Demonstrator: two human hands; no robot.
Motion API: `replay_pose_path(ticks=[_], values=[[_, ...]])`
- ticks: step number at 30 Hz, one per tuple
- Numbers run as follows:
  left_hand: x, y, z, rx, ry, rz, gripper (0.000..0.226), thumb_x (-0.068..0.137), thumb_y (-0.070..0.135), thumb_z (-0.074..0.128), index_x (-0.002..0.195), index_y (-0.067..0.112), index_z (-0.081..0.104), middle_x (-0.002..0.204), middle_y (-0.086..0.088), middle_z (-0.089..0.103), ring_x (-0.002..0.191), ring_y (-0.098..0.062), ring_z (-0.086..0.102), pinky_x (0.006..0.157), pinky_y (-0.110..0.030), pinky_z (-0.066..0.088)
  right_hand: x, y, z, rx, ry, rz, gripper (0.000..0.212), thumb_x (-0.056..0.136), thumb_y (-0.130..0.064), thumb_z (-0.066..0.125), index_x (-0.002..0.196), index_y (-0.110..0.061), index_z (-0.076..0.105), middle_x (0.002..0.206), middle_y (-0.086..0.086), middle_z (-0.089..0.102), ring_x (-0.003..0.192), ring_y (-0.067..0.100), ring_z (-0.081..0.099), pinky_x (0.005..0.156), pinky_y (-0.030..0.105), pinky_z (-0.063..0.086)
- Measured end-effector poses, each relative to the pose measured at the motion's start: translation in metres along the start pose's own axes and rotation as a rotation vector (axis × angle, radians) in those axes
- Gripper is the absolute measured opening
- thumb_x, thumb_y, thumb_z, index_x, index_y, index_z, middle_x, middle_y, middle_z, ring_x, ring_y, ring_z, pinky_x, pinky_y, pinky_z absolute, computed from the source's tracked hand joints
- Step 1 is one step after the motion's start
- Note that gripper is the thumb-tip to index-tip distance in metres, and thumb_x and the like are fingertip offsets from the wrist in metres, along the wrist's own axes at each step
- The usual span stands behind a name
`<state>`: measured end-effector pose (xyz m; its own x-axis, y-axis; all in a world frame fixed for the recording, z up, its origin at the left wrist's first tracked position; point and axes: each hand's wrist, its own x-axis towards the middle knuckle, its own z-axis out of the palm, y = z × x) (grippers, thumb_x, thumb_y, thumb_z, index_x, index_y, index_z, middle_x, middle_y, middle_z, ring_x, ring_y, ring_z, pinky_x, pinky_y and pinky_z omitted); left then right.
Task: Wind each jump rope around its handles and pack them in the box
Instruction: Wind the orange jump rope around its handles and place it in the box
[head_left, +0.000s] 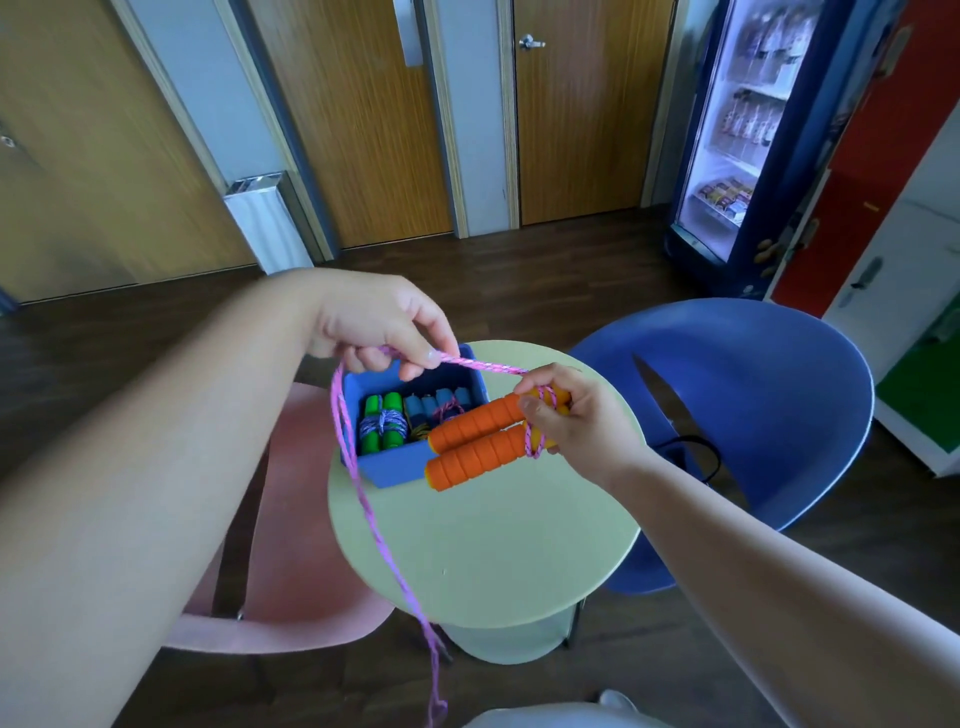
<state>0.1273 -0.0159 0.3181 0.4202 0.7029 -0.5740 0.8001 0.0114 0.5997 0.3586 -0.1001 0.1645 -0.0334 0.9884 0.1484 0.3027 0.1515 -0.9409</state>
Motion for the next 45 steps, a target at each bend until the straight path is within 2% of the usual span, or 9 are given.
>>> replay_pose_path(ticks=[5,9,12,18,24,29,33,38,45], values=[[0.013,-0.015,-0.008,-0.095,0.434,0.305,0.008,0.098,0.007,0.067,0.102,0.01,0.074,0.085,-0.015,0.076,0.045,-0.006,0.036,0.047,-0.023,0.027,-0.008,-0.01,-0.007,0.162,-0.032,-0.008,0.008,0.101,-0.011,0.063,0.101,-0.017,0.069,0.085,-0.006,0.066,0.069,0.02,0.067,0.062,0.046,0.062],[0.043,-0.049,0.014,-0.131,0.626,0.364,0.008,0.095,0.011,0.073,0.1,0.013,0.078,0.088,-0.008,0.079,0.053,0.002,0.053,0.055,-0.026,0.043,-0.015,-0.037,-0.001,0.353,0.017,-0.07,0.006,0.103,-0.008,0.059,0.103,-0.007,0.064,0.083,0.008,0.061,0.065,0.027,0.061,0.052,0.034,0.055],[0.068,-0.072,0.068,-0.048,0.558,0.311,0.014,0.09,0.03,0.071,0.083,0.018,0.075,0.067,0.016,0.068,0.052,0.006,0.052,0.062,-0.03,0.045,-0.001,-0.053,0.007,0.444,0.096,-0.114,0.007,0.106,-0.01,0.055,0.105,-0.007,0.061,0.079,0.011,0.057,0.063,0.027,0.057,0.047,0.026,0.047],[0.059,-0.055,0.178,-0.246,0.416,0.278,0.035,0.106,0.031,0.047,0.082,0.026,0.072,0.056,0.005,0.06,0.05,-0.007,0.049,0.053,-0.027,0.037,0.048,-0.031,0.013,0.219,0.272,-0.091,0.01,0.105,-0.027,0.055,0.101,-0.033,0.062,0.097,0.01,0.067,0.077,0.024,0.068,0.059,0.034,0.056],[0.022,-0.035,0.127,-0.326,0.529,0.365,0.033,0.101,0.031,0.063,0.074,0.012,0.066,0.048,0.012,0.044,0.041,-0.002,0.034,0.043,-0.021,0.027,0.039,0.006,0.009,-0.072,0.215,-0.119,0.016,0.101,-0.026,0.057,0.099,-0.041,0.062,0.105,-0.003,0.058,0.091,0.026,0.064,0.082,0.049,0.058],[0.011,-0.017,0.072,-0.034,0.657,0.377,0.026,0.098,0.031,0.069,0.074,0.02,0.073,0.048,0.02,0.054,0.042,0.002,0.045,0.048,-0.023,0.032,0.014,0.0,0.022,-0.02,0.134,-0.287,0.005,0.102,-0.026,0.061,0.105,-0.027,0.065,0.102,-0.01,0.059,0.096,0.013,0.06,0.083,0.035,0.052],[0.018,-0.012,0.058,0.08,0.643,0.358,0.028,0.095,0.04,0.071,0.074,0.022,0.075,0.057,0.019,0.064,0.054,0.001,0.055,0.059,-0.027,0.044,0.003,-0.016,0.026,0.141,0.148,-0.3,0.041,0.075,-0.054,0.084,0.103,-0.03,0.067,0.103,-0.002,0.057,0.093,0.013,0.062,0.08,0.037,0.057],[0.014,0.006,0.048,0.184,0.607,0.358,0.027,0.091,0.045,0.074,0.073,0.025,0.078,0.065,0.017,0.069,0.064,-0.001,0.062,0.061,-0.025,0.048,-0.003,-0.029,0.032,0.212,0.224,-0.306,0.034,0.073,-0.021,0.091,0.095,-0.029,0.067,0.096,-0.021,0.055,0.09,0.018,0.061,0.073,0.043,0.058],[0.012,0.028,0.04,0.353,0.44,0.382,0.018,0.089,0.033,0.08,0.073,0.025,0.077,0.053,0.018,0.062,0.051,0.001,0.052,0.049,-0.012,0.035,-0.01,-0.028,0.029,0.329,0.066,-0.281,0.023,0.088,0.003,0.074,0.1,-0.016,0.073,0.103,0.012,0.049,0.065,0.016,0.061,0.058,0.029,0.055]])
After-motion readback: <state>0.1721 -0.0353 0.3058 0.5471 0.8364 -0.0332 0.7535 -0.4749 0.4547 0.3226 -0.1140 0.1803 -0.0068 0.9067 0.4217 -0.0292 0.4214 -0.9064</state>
